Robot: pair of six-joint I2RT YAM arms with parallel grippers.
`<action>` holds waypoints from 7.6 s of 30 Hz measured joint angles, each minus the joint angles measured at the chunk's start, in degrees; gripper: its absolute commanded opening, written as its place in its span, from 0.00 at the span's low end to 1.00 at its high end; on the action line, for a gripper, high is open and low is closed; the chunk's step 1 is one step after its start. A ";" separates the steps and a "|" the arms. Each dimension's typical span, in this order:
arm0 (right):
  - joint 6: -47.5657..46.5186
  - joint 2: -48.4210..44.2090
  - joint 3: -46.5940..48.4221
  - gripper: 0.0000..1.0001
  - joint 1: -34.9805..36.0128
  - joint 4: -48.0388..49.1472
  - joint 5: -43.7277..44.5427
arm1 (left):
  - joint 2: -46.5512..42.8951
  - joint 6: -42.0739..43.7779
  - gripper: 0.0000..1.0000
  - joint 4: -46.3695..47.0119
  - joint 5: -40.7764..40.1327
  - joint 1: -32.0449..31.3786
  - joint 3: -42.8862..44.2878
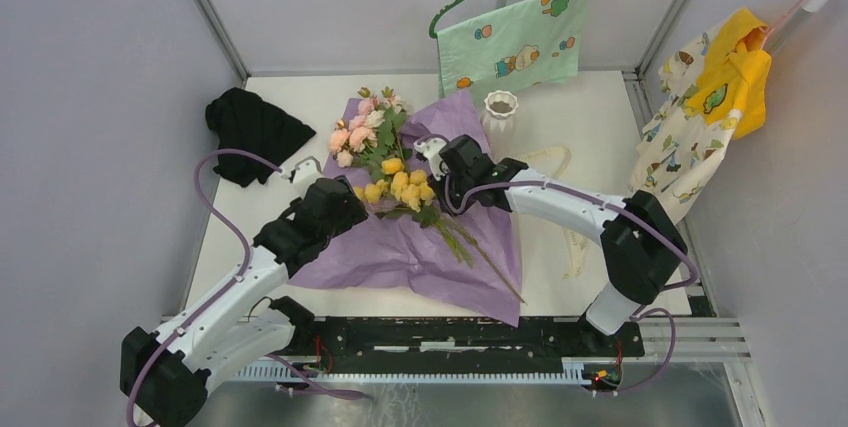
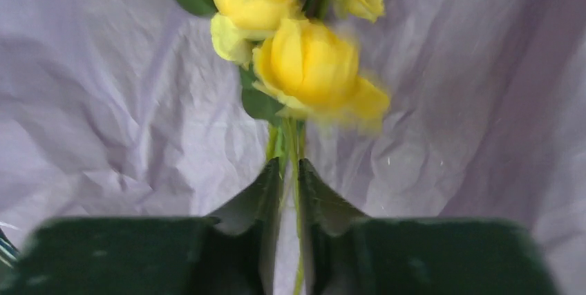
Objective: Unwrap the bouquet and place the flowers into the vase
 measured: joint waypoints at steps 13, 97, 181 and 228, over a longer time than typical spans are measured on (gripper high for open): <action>-1.70 5.03 -1.70 0.49 0.02 0.59 -0.42 | -0.31 0.02 0.81 -0.31 -0.07 0.00 0.20; -27.39 -9.60 18.91 0.00 -12.57 54.84 26.73 | -3.61 0.68 0.80 -4.96 -2.64 0.00 4.13; -9.75 -15.26 -3.45 0.90 9.44 32.37 17.75 | -14.71 -2.62 0.82 -15.28 -17.35 0.00 11.76; -4.83 34.60 32.76 0.46 4.35 4.70 7.56 | -14.32 -2.89 0.82 -16.52 -17.46 0.00 9.81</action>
